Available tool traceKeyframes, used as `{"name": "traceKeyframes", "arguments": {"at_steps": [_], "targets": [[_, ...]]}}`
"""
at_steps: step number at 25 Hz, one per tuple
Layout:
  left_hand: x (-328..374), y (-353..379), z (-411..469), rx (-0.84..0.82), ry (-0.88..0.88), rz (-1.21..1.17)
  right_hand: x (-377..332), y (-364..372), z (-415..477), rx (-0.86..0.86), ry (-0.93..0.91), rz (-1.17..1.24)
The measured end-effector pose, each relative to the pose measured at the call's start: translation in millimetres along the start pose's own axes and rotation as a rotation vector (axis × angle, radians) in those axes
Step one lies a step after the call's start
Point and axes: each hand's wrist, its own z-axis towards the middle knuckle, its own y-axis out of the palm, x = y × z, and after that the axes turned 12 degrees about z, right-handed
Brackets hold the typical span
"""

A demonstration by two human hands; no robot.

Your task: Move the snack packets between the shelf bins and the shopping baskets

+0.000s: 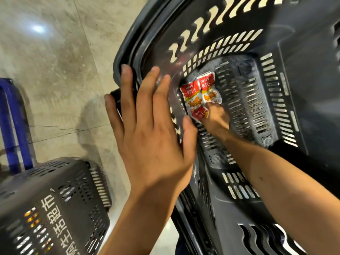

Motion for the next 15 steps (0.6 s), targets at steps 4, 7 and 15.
{"name": "traceKeyframes", "arguments": {"at_steps": [4, 7, 15], "targets": [[-1.0, -0.1, -1.5, 0.003, 0.007, -0.011, -10.5, -16.7, 8.3, 0.001, 0.174, 0.623], [-0.5, 0.8, -1.6, 0.012, 0.008, -0.020, -28.5, -29.7, 27.5, 0.005, 0.219, 0.668], [-1.5, 2.5, -3.3, 0.018, 0.006, -0.018, -35.8, -6.8, 34.1, 0.110, 0.188, -0.065]]}}
